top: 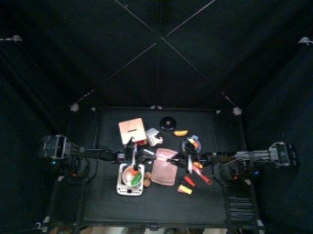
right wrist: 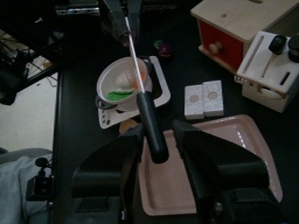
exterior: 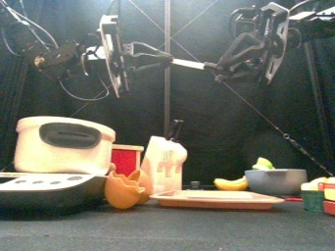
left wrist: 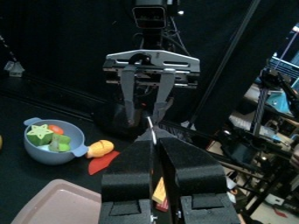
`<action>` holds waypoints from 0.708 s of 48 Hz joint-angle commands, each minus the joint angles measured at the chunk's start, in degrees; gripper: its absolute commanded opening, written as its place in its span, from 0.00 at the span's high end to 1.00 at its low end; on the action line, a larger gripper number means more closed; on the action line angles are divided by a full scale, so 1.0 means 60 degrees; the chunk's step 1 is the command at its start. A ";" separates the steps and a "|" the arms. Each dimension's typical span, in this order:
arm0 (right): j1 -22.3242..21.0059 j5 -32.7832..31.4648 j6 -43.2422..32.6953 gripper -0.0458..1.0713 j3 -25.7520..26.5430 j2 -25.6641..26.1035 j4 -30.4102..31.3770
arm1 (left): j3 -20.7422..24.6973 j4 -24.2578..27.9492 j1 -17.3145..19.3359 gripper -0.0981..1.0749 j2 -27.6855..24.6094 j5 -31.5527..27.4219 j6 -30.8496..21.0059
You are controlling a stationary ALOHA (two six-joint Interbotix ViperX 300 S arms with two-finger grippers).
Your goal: Regrasp pairing knife handle
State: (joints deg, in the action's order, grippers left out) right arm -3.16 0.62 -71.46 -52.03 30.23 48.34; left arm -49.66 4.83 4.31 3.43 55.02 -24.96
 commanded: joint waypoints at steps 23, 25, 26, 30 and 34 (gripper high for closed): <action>0.0029 0.0044 -0.0029 0.50 0.0146 0.0132 0.0000 | 0.0161 -0.0059 0.0103 0.50 -0.0103 0.0146 0.0029; 0.0029 0.0059 -0.0015 0.50 0.0132 0.0146 -0.0015 | 0.0161 -0.0073 0.0132 0.47 -0.0103 0.0176 0.0029; 0.0029 0.0059 -0.0015 0.50 0.0132 0.0132 -0.0015 | 0.0161 -0.0073 0.0132 0.45 -0.0103 0.0176 0.0029; 0.0029 0.0044 -0.0015 0.50 0.0132 0.0146 -0.0015 | 0.0161 -0.0132 0.0176 0.36 -0.0088 0.0234 0.0029; 0.0029 0.0044 -0.0029 0.50 0.0117 0.0146 -0.0029 | 0.0146 -0.0249 0.0205 0.27 -0.0088 0.0264 0.0029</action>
State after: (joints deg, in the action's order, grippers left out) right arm -2.99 0.62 -71.54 -52.03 30.32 48.25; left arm -49.66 3.87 5.19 2.55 55.81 -24.87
